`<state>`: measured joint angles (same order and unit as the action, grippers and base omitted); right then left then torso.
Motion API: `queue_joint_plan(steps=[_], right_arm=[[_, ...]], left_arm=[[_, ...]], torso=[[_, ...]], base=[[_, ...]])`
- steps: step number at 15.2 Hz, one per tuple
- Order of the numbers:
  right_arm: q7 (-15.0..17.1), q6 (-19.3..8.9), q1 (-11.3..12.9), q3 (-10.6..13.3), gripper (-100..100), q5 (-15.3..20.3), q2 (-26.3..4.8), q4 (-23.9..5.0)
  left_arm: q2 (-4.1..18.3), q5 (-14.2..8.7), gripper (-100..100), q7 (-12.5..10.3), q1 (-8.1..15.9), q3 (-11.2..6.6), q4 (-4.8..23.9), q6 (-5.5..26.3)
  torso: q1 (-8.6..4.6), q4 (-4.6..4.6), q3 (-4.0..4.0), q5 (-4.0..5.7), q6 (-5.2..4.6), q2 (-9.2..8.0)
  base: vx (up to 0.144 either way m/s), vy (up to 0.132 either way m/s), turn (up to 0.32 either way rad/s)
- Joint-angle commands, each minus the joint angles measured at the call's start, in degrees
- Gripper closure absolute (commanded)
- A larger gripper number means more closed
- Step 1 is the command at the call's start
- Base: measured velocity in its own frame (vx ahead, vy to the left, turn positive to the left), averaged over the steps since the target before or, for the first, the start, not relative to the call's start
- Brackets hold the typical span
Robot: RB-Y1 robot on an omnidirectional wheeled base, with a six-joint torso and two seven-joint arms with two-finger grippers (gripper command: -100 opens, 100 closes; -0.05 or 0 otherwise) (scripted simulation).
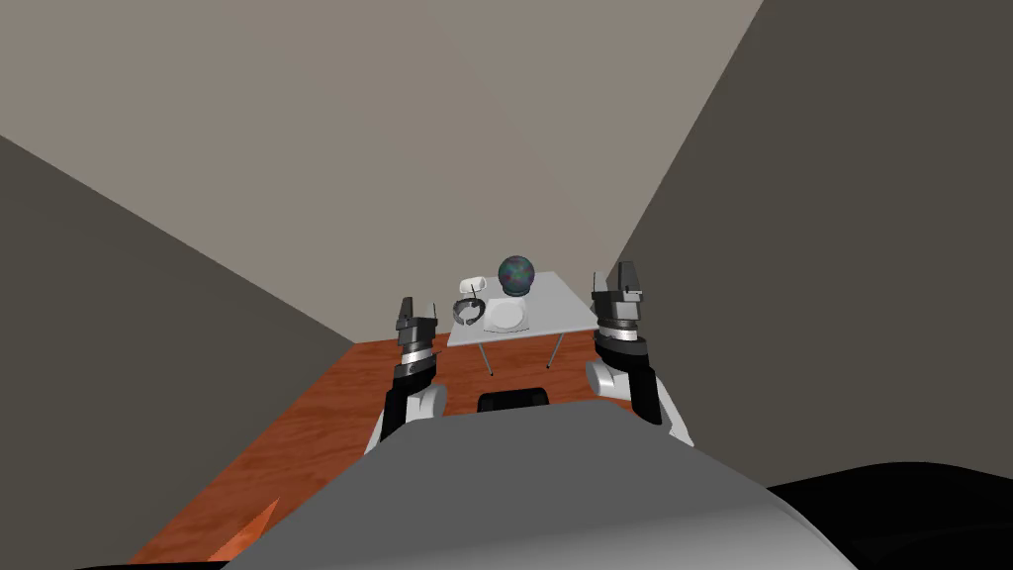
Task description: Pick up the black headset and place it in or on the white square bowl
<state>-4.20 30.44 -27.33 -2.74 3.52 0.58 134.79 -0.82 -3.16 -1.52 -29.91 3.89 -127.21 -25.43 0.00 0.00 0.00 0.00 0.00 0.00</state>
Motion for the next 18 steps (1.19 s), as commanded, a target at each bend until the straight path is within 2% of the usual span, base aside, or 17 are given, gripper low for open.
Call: queue_joint_plan(steps=[1,4,8,18], right_arm=[[0.0,0.0,0.0,0.0,0,0.0,0.0,0.0],[0.0,0.0,0.0,0.0,0,0.0,0.0,0.0],[0.0,0.0,0.0,0.0,0,0.0,0.0,0.0],[0.0,0.0,0.0,0.0,0,0.0,0.0,0.0]], left_arm=[[2.05,-0.01,-100,-0.03,0.23,-0.07,0.37,0.32],[5.91,-0.07,-100,-0.13,1.06,-0.37,1.6,1.49],[9.43,-0.23,-100,-0.4,3.2,-1.14,4.65,4.49],[11.44,-0.59,-100,-1.04,8.06,-2.85,11.68,11.42]], torso=[[0.0,0.0,0.0,0.0,0.0,0.0],[0.04,0.0,-0.01,-0.01,-0.01,0.02],[0.07,-0.02,-0.04,-0.02,-0.01,0.08],[0.06,-0.02,-0.05,-0.02,-0.01,0.09]], base=[[0.001,0.0,-0.013],[0.006,0.003,-0.031],[0.017,0.011,-0.055],[0.019,0.013,-0.063]])
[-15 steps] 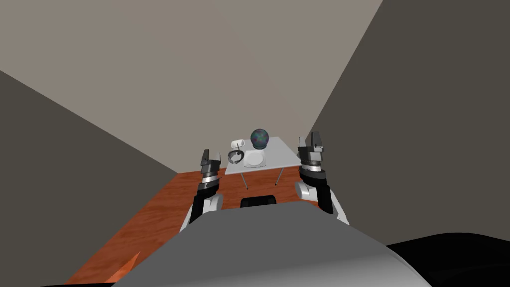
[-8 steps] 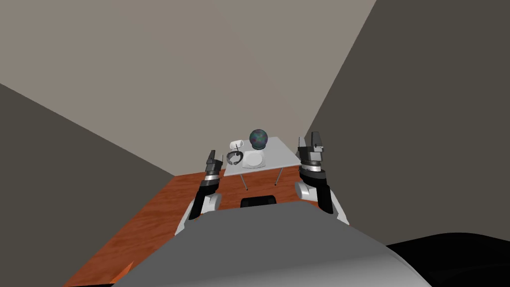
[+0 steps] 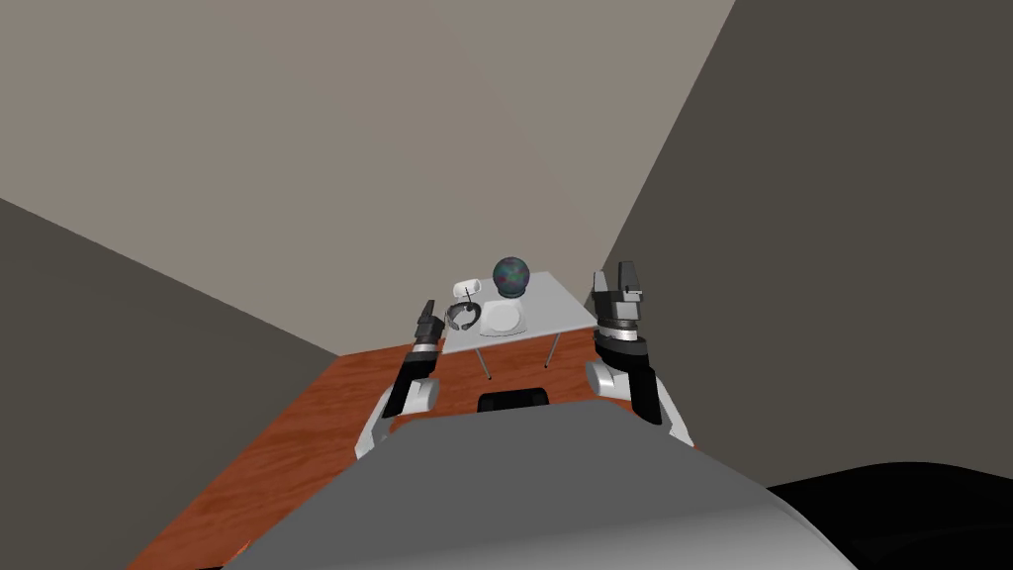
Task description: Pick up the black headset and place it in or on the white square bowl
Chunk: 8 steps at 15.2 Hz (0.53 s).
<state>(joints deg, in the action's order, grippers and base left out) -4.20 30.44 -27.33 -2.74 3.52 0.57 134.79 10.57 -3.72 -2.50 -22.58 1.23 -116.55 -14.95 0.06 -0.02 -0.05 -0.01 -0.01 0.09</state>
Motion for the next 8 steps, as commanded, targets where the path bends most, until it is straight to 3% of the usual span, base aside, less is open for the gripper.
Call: queue_joint_plan(steps=[1,8], right_arm=[[0.0,0.0,0.0,0.0,0,0.0,0.0,0.0],[0.0,0.0,0.0,0.0,0,0.0,0.0,0.0]], left_arm=[[0.1,-0.06,-100,-0.12,1.21,-0.37,1.69,1.63],[0.05,-0.34,-100,-0.59,4.59,-1.61,6.2,6.54]], torso=[[0.0,0.0,0.0,0.0,0.0,0.0],[0.0,-0.01,-0.01,0.0,0.0,0.02]], base=[[0.016,0.011,-0.07],[0.018,0.012,-0.06]])
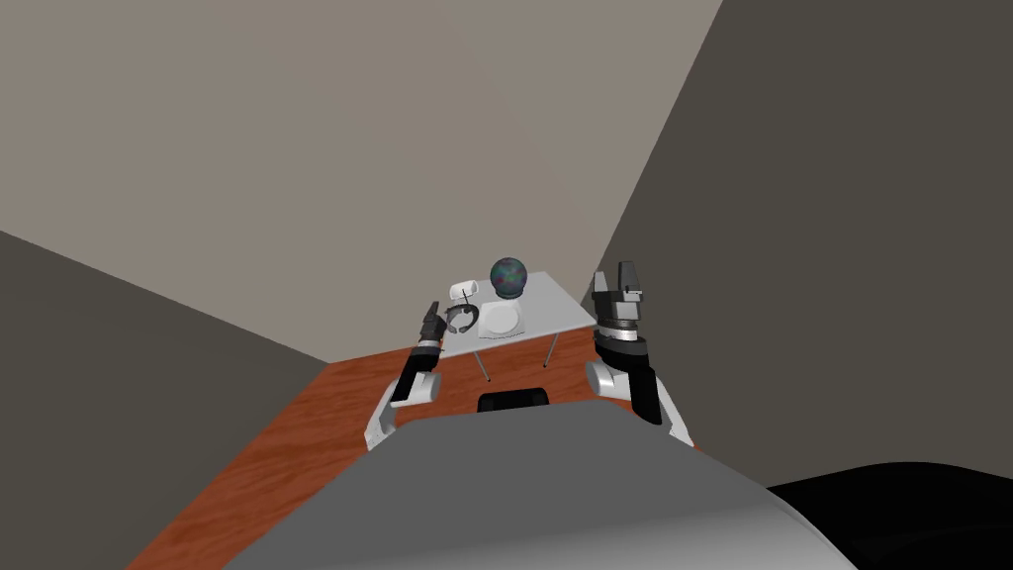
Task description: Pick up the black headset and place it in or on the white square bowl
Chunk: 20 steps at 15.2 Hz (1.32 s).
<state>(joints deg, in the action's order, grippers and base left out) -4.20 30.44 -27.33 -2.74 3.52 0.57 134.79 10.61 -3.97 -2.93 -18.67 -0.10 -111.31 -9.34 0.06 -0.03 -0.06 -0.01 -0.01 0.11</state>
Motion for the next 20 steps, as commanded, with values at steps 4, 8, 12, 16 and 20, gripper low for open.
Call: queue_joint_plan(steps=[4,8,12,16,20], right_arm=[[0.0,0.0,0.0,0.0,0,0.0,0.0,0.0],[0.0,0.0,0.0,0.0,0,0.0,0.0,0.0],[0.0,0.0,0.0,0.0,0,0.0,0.0,0.0],[0.0,0.0,0.0,0.0,0,0.0,0.0,0.0],[0.0,0.0,0.0,0.0,0,0.0,0.0,0.0]], left_arm=[[-0.56,-0.25,-100,-0.43,2.65,-1.01,3.59,3.88],[-2.51,-0.42,-100,-0.7,4.56,-1.71,6.13,6.72],[-7.03,-0.55,-100,-0.92,6.21,-2.31,8.09,9.0],[-10.49,-0.59,-100,-0.99,6.77,-2.52,8.68,9.71],[-11.97,-0.63,-100,-1.03,6.69,-2.51,8.56,9.97]], torso=[[-0.01,0.0,0.01,0.0,0.0,-0.02],[-0.01,0.01,0.02,0.0,0.0,-0.03],[-0.04,0.0,0.0,0.0,-0.01,0.0],[-0.07,0.0,0.01,0.01,0.0,-0.01],[-0.08,0.01,0.03,0.02,0.01,-0.06]], base=[[0.014,0.013,-0.067],[0.012,0.015,-0.064],[0.017,0.013,-0.052],[0.017,0.009,-0.025],[0.006,0.003,-0.008]])
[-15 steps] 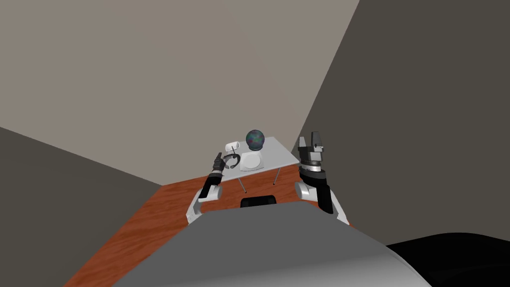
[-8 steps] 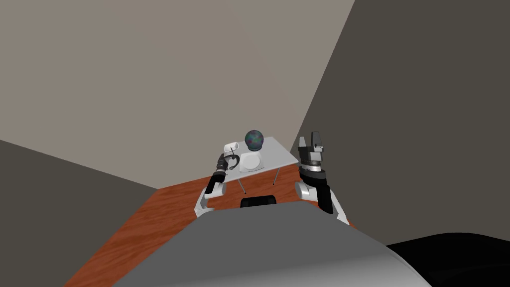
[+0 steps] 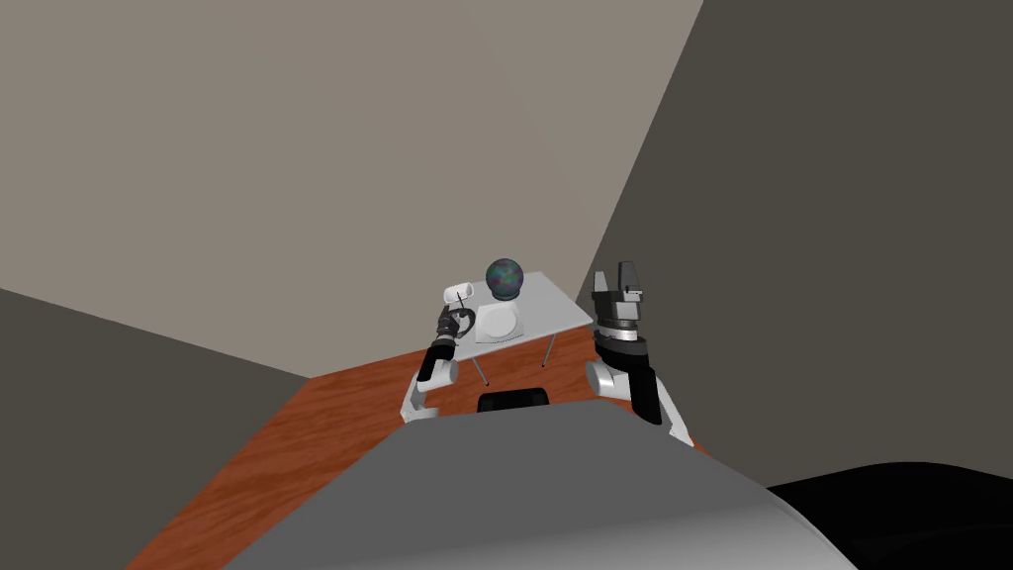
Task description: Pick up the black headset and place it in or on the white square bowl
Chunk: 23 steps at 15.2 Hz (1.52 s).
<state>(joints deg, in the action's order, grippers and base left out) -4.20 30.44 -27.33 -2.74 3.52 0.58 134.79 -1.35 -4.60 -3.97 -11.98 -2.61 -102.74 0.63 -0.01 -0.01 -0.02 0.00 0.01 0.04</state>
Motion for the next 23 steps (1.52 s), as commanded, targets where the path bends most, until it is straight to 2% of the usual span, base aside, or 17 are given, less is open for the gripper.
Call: queue_joint_plan(steps=[1,6,7,11,12,18,20,23], right_arm=[[0.0,0.0,0.0,0.0,0,0.0,0.0,0.0],[0.0,0.0,0.0,0.0,0,0.0,0.0,0.0],[0.0,0.0,0.0,0.0,0,0.0,0.0,0.0],[0.0,0.0,0.01,0.01,0,0.0,0.01,0.0],[0.0,0.0,0.01,0.01,0,0.0,0.01,0.0],[0.0,0.0,0.01,0.01,0,0.0,0.01,0.0],[0.0,0.0,0.01,0.01,0,0.0,0.01,0.0],[0.0,0.0,0.01,0.01,0,0.0,0.01,0.0]], left_arm=[[0.0,0.0,100,0.0,0.0,0.0,0.0,0.0],[-0.02,-0.02,100,-0.03,-0.06,0.02,0.04,0.03],[1.58,0.04,-100,-0.21,0.14,-0.03,-0.07,-0.19],[6.8,0.36,-100,-1.07,1.06,-0.53,-0.44,-1.22],[6.8,0.36,-100,-1.07,1.06,-0.53,-0.44,-1.22],[13.37,0.85,-100,-2.65,2.95,-2.13,-0.49,-2.66],[14.9,0.94,-100,-3.07,3.55,-2.83,-0.23,-2.84],[17.06,0.75,-100,-3.74,5.34,-5.33,1.53,-1.88]], torso=[[0.0,0.0,0.0,0.0,0.0,0.0],[-0.01,0.03,0.01,0.03,-0.02,0.01],[-0.01,0.03,0.0,0.03,-0.02,0.02],[-0.21,0.05,0.07,0.08,-0.02,-0.1],[-0.26,0.06,0.09,0.09,-0.02,-0.12],[-0.24,0.07,0.1,0.09,-0.02,-0.15],[-0.25,0.07,0.11,0.09,-0.02,-0.17],[-0.25,0.07,0.11,0.09,-0.02,-0.16]], base=[[0.0,0.0,0.0],[0.0,0.0,0.0],[-0.009,-0.013,0.0],[-0.034,-0.058,0.015],[-0.033,-0.058,0.014],[-0.039,-0.059,0.016],[-0.046,-0.058,0.013],[-0.047,-0.057,-0.014]])
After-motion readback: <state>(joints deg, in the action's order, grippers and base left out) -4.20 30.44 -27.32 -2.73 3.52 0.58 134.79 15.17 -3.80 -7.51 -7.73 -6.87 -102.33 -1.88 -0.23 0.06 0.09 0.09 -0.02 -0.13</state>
